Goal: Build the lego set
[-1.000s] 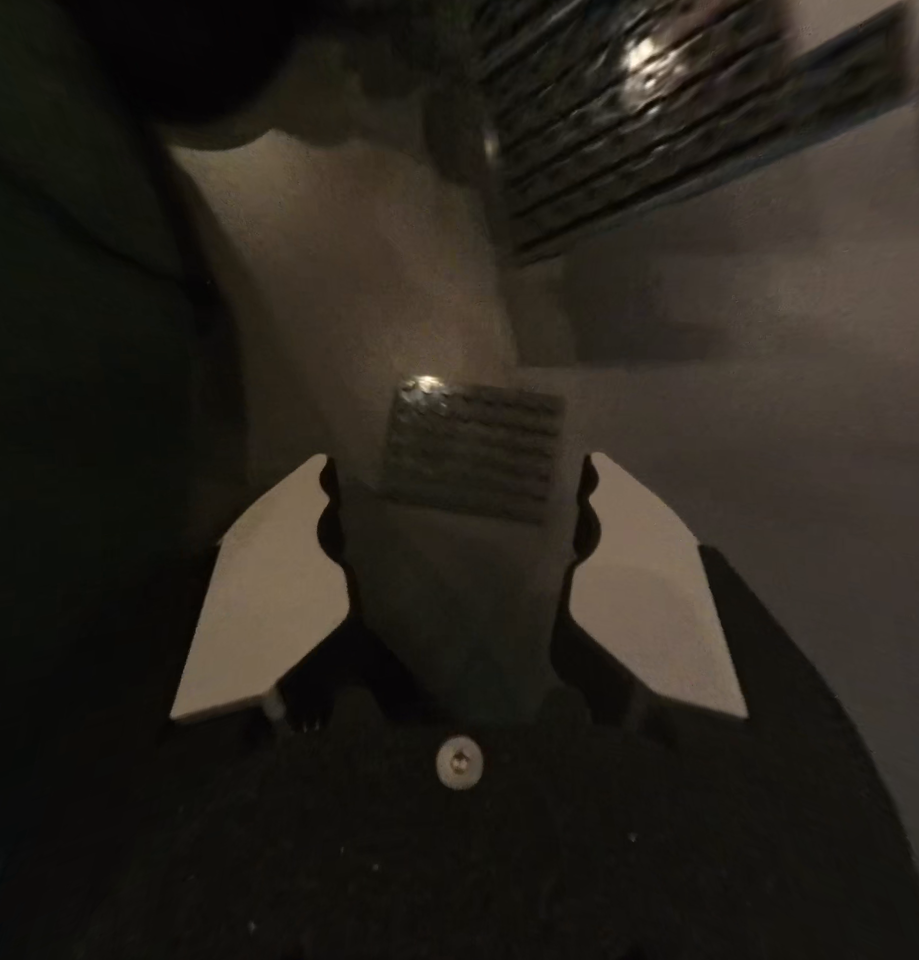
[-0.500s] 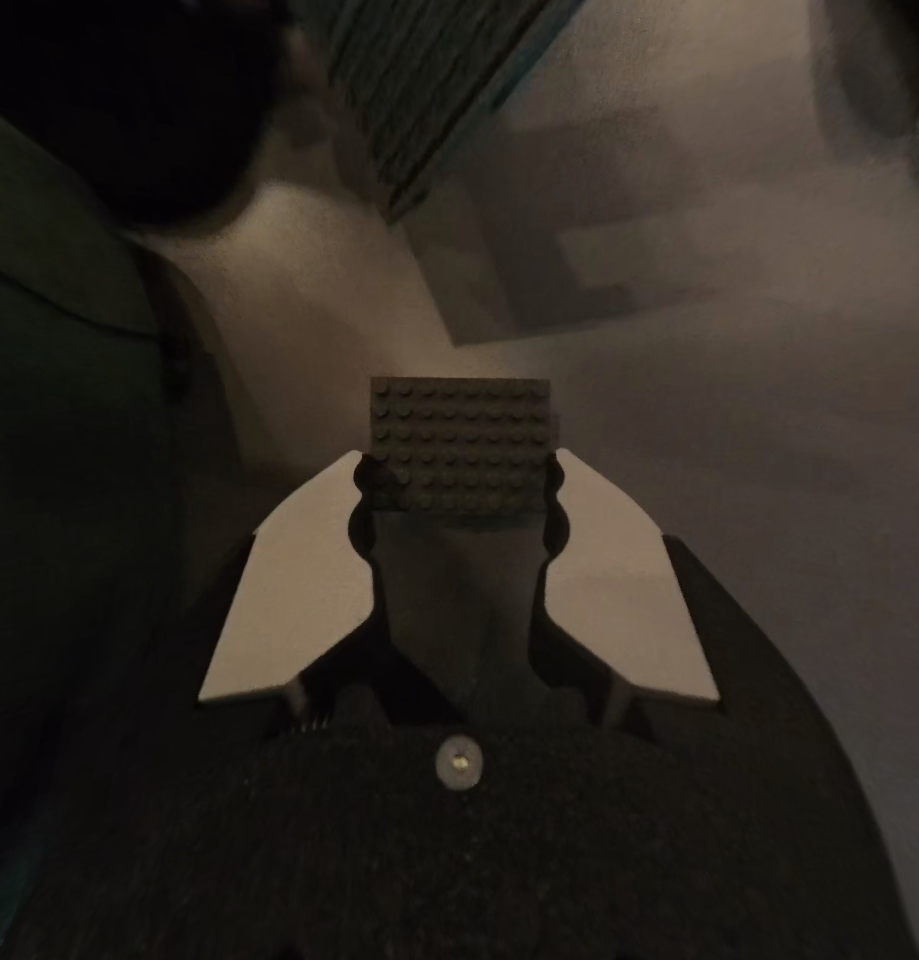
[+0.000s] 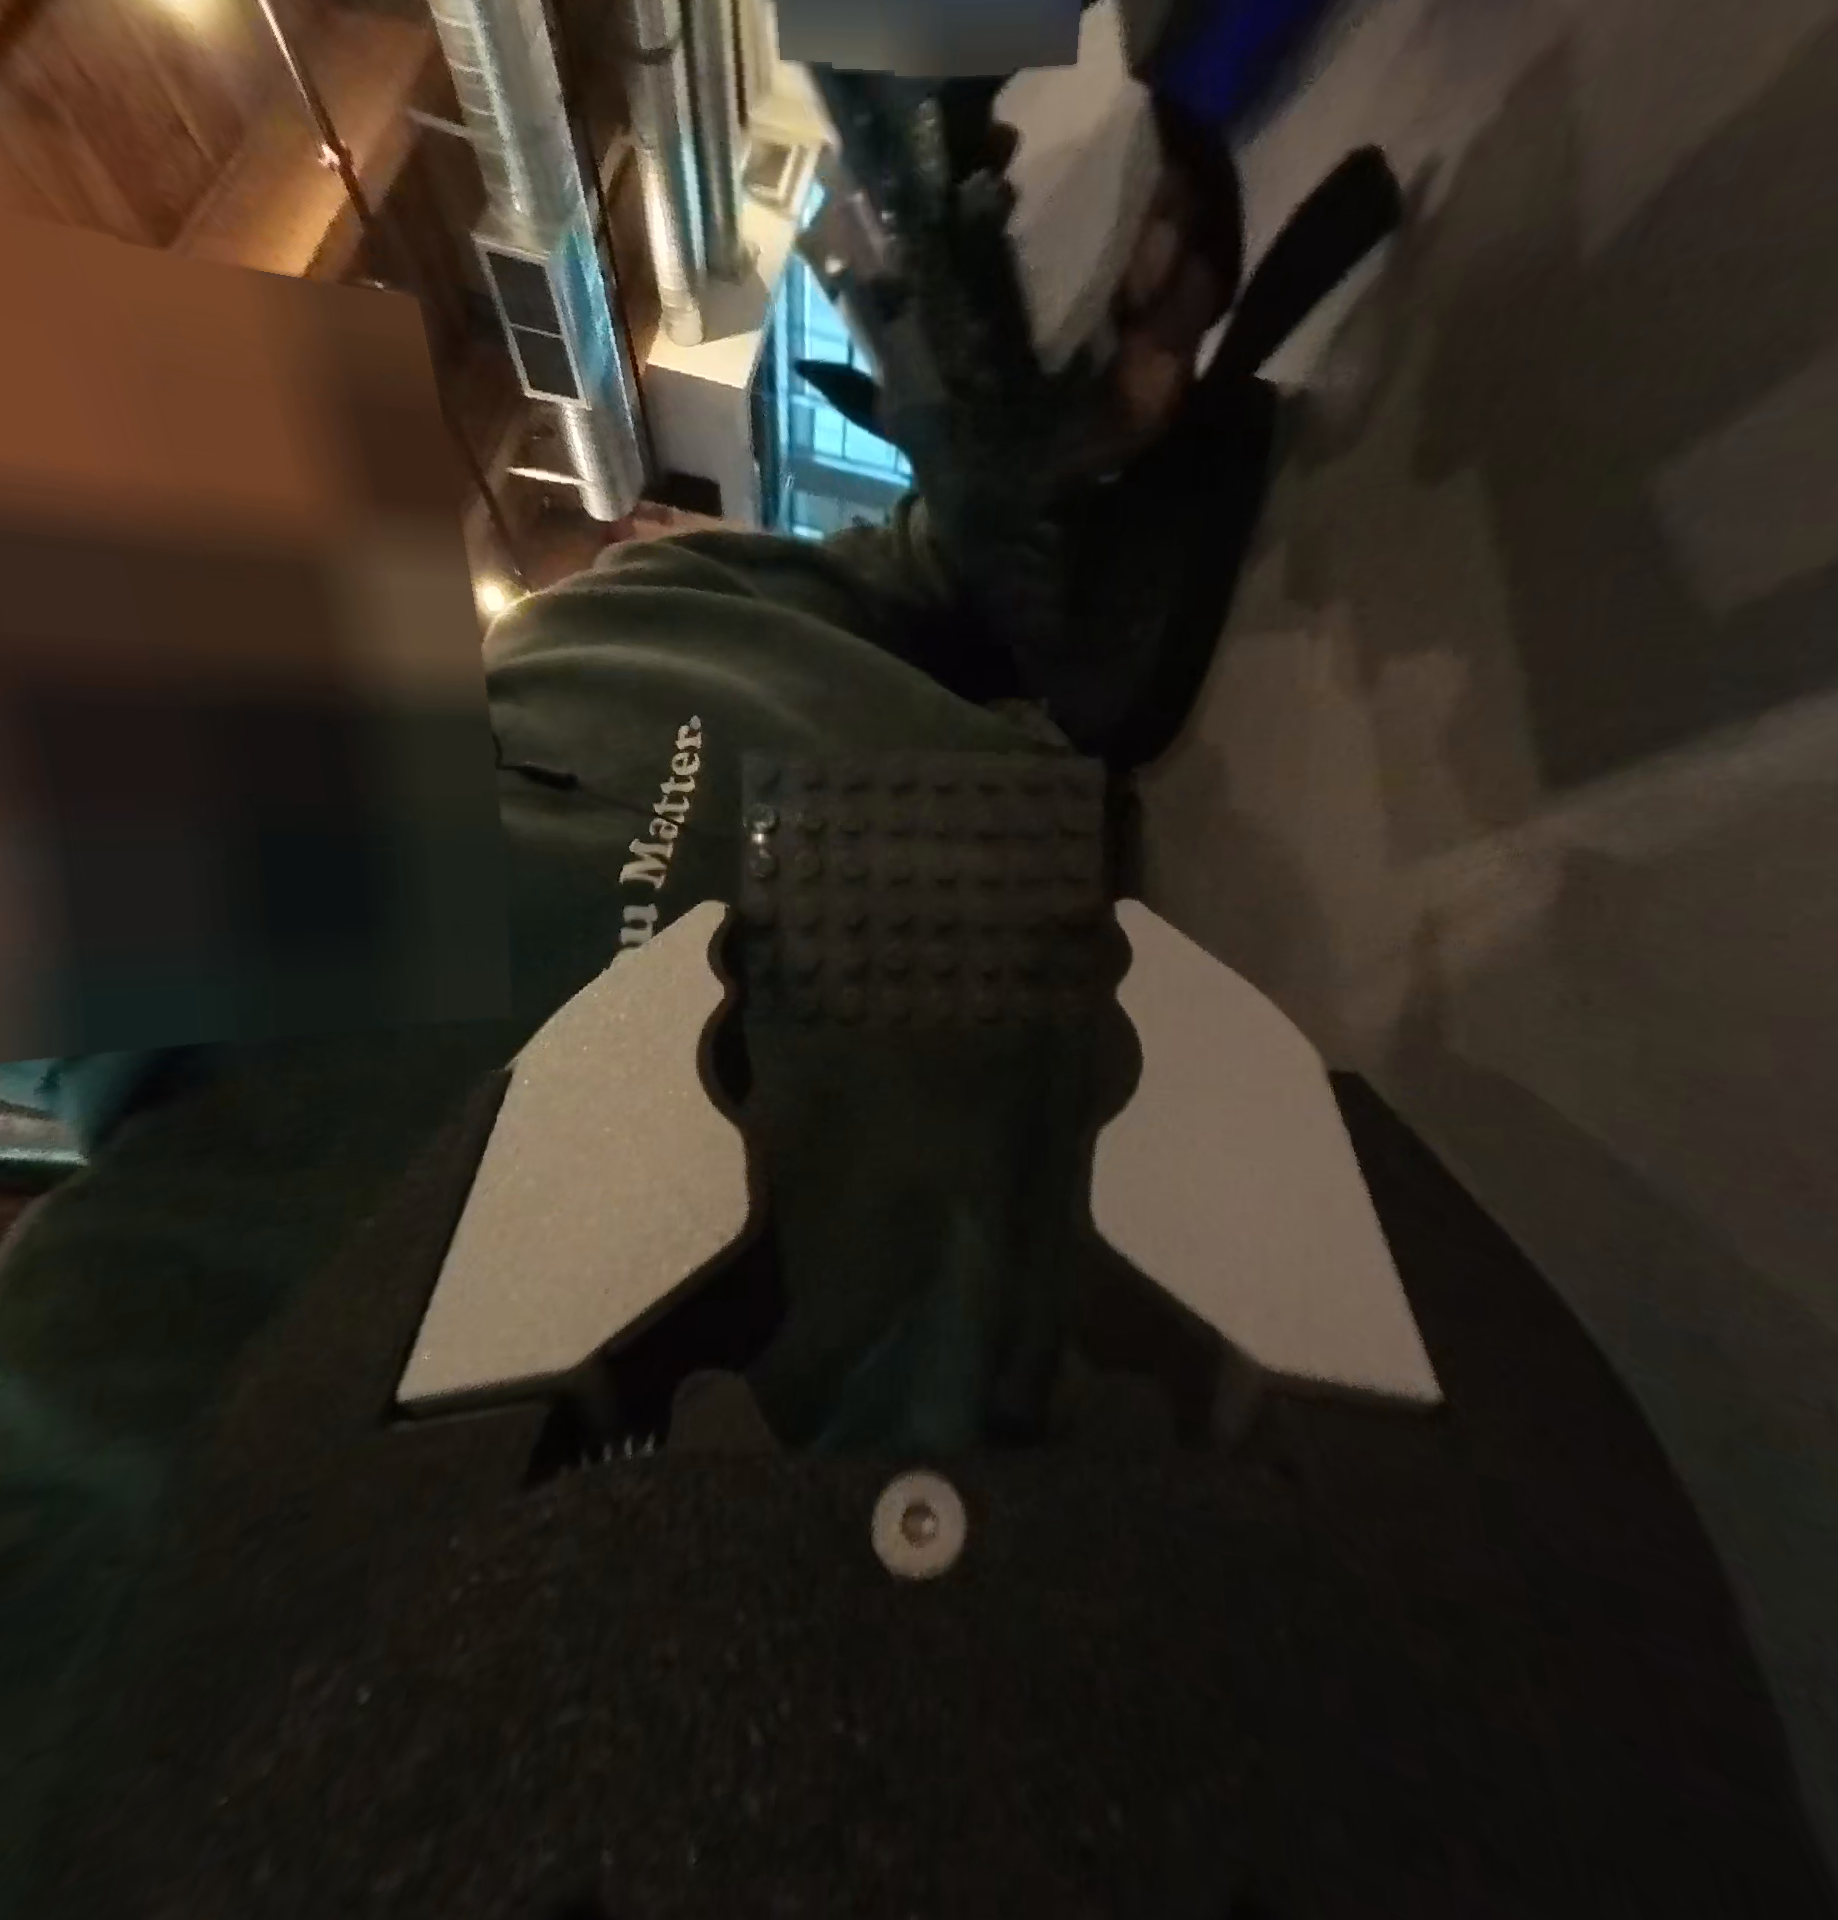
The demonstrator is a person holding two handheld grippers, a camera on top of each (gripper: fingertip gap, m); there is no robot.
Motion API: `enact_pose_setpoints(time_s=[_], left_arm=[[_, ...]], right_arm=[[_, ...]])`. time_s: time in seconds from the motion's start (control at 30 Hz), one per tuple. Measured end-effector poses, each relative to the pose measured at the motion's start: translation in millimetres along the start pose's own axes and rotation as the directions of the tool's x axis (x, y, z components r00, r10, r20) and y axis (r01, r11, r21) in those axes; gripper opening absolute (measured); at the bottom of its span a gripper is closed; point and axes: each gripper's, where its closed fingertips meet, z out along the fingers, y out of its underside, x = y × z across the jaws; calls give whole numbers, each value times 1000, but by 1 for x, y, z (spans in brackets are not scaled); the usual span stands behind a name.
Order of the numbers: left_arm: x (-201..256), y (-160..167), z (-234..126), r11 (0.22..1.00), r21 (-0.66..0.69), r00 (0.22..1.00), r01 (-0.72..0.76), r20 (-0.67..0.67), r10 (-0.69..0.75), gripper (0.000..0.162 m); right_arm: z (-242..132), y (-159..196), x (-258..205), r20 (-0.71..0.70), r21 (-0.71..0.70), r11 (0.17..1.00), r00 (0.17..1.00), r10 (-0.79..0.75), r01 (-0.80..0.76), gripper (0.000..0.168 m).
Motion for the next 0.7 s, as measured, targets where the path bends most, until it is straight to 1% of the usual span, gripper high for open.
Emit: enact_pose_setpoints(time_s=[0.13,0.3,0.43,0.53,0.6,0.63,0.67,0.7], left_arm=[[3,5,3,1000,-28,1000,0,-25,-1,14],[8,10,9,998,-55,999,-40,-28,38,14],[2,8,7,999,-38,1000,-22,-12,22,14],[-4,9,6,999,-42,1000,2,4,-2,15],[-4,8,6,999,-42,1000,-1,2,1,14],[-4,8,6,999,-41,1000,-6,5,6,14],[-5,7,6,999,-38,1000,-12,10,13,14],[-6,6,5,999,-34,1000,-17,15,18,14]], right_arm=[[-6,-6,7,-1,-29,997,997,75,-75,65],[-21,-16,14,-67,-79,989,991,118,-123,83],[-42,-33,16,-152,-81,995,987,44,-57,84],[-53,-42,19,-279,-92,994,956,-86,63,75],[-55,-40,21,-383,-154,971,895,-229,183,71],[-56,-39,25,-443,-201,946,837,-320,256,70],[-55,-39,30,-497,-252,908,760,-418,334,69],[-54,-38,35,-541,-317,855,662,-518,410,66]])
